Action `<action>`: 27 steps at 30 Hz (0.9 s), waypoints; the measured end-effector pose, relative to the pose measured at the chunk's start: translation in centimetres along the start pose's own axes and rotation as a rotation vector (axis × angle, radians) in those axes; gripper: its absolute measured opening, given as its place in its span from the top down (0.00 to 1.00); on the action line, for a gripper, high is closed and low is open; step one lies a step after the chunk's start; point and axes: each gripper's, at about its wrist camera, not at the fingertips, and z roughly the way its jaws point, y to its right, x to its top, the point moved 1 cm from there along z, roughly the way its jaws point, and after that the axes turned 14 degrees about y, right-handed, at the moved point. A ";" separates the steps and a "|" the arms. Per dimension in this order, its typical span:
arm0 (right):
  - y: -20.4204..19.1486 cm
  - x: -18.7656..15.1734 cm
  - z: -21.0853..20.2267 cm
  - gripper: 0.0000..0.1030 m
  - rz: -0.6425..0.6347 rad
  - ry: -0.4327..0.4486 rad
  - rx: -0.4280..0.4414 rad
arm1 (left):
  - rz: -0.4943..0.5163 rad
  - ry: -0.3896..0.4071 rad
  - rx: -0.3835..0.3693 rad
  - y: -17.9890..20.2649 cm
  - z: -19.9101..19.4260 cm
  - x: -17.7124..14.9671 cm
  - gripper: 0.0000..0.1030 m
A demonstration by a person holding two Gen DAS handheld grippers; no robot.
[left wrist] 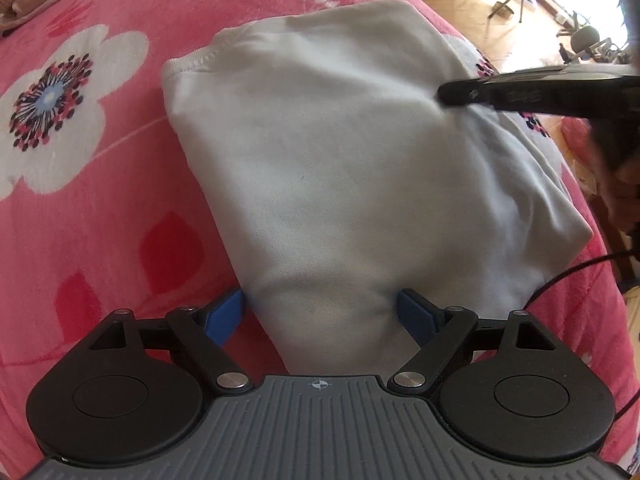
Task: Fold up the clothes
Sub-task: 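Press and smooth the folded white garment with the closed right gripper, then grasp the folded white garment's edge with both grippers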
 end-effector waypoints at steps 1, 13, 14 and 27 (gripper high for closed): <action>0.0 0.1 0.2 1.00 0.001 0.001 0.000 | 0.002 -0.001 0.005 0.1 0.0 0.0 0.17; 1.0 2.7 1.4 0.84 0.036 0.061 -0.047 | 0.014 -0.002 0.046 0.6 0.2 0.2 0.12; 1.3 2.8 1.7 0.83 0.051 0.062 -0.046 | 0.015 -0.001 0.051 0.6 0.2 0.2 0.10; 3.1 2.8 0.4 0.57 0.192 0.135 -0.029 | 0.020 0.064 0.035 -0.1 -0.6 -0.1 0.08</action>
